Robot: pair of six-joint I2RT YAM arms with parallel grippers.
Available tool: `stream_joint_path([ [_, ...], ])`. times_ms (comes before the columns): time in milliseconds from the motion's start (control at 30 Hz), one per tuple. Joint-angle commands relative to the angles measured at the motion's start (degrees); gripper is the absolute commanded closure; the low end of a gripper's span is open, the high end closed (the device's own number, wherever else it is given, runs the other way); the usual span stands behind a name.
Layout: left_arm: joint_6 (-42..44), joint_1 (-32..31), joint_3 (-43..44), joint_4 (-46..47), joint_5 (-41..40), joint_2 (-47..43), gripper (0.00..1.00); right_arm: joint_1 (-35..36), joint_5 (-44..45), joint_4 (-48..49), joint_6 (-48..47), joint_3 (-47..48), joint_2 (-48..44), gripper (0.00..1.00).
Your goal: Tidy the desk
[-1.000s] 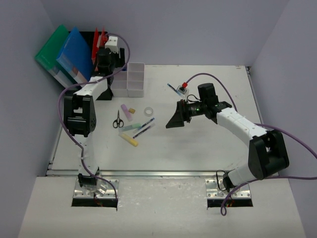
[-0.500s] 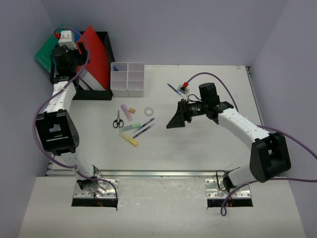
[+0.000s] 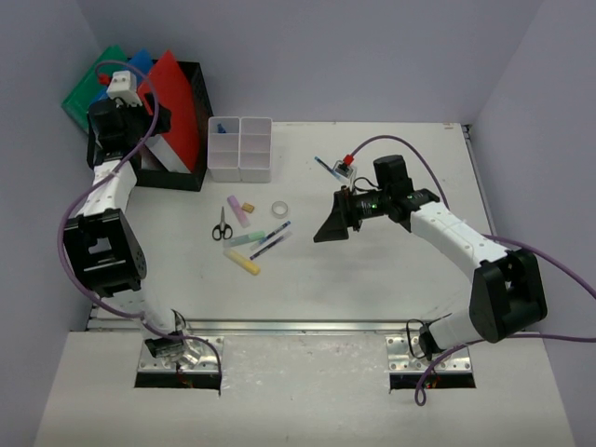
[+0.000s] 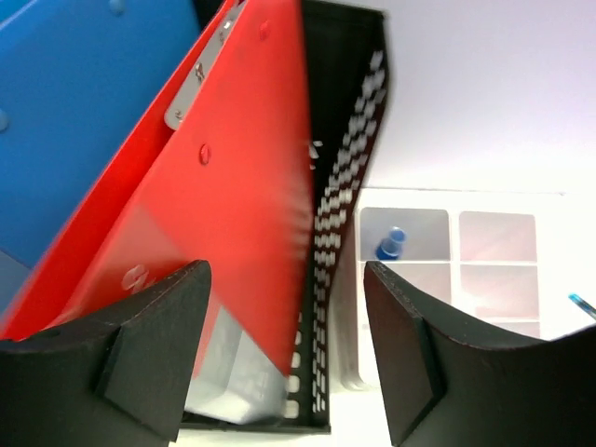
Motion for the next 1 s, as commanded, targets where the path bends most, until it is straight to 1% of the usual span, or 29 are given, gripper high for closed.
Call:
stream_joint_path([
  [0, 4.9, -2.3, -1.9, -0.9, 8.9, -10.6, 0.36, -0.3, 3.8, -2.5, -4.5, 3.1, -2.2, 0.01],
  [67, 8.8, -4.0, -3.9, -5.8, 10.5, -13.5, 0.38, -0.3, 5.3, -3.4, -5.5, 3.1, -2.6, 0.01],
  [100, 11.4, -5.4, -5.3, -7.5, 10.2, -15.0, 0.39, -0.3, 6.4, -4.0, -6.0, 3.1, -2.8, 0.01],
  [167, 12.9, -7.5, -8.4, -11.3, 8.4, -17.4, 0.41, -0.3, 8.8, -5.0, -6.6, 3.1, -3.1, 0.01],
  [333, 9.8, -12.9, -22.4, -14.3, -1.1, -26.2, 0.45, -0.4, 17.2, -8.6, -7.7, 4.0, -3.5, 0.01],
  [367, 9.5, -13.6, -25.7, -14.6, -1.7, -28.5, 0.45, -0.5, 19.6, -9.6, -7.9, 4.4, -3.4, 0.01],
  [433, 8.7, -14.9, -30.3, -15.1, -0.8, -32.0, 0.43, -0.5, 23.6, -12.1, -8.3, 5.2, -3.1, 0.01],
  [533, 10.7, -15.6, -33.5, -18.1, 3.2, -34.6, 0.40, -0.8, 27.6, -16.0, -9.1, 6.1, -2.4, 0.01],
  [600, 13.8, -15.8, -33.8, -21.3, 6.8, -34.7, 0.43, -1.2, 28.3, -16.7, -10.0, 5.0, -3.3, 0.01],
  [633, 15.4, -16.1, -33.6, -23.5, 7.3, -34.1, 0.44, -1.5, 28.4, -16.9, -10.5, 4.2, -3.9, 0.01],
  [700, 18.0, -17.0, -32.1, -28.6, 7.3, -32.0, 0.47, -1.9, 28.5, -17.5, -11.6, 2.6, -5.9, 0.01],
  [800, 23.6, -17.4, -28.3, -36.7, 5.2, -27.4, 0.51, -2.0, 28.0, -22.8, -15.6, 1.5, -8.7, 0.01],
  [900, 25.4, -17.4, -23.4, -42.9, 4.7, -24.3, 0.51, -2.0, 28.9, -26.7, -19.1, -0.3, -11.0, 0.01],
  [967, 24.9, -17.4, -21.1, -44.6, 6.1, -23.2, 0.52, -2.0, 31.0, -27.6, -21.4, -1.7, -12.8, 0.01],
])
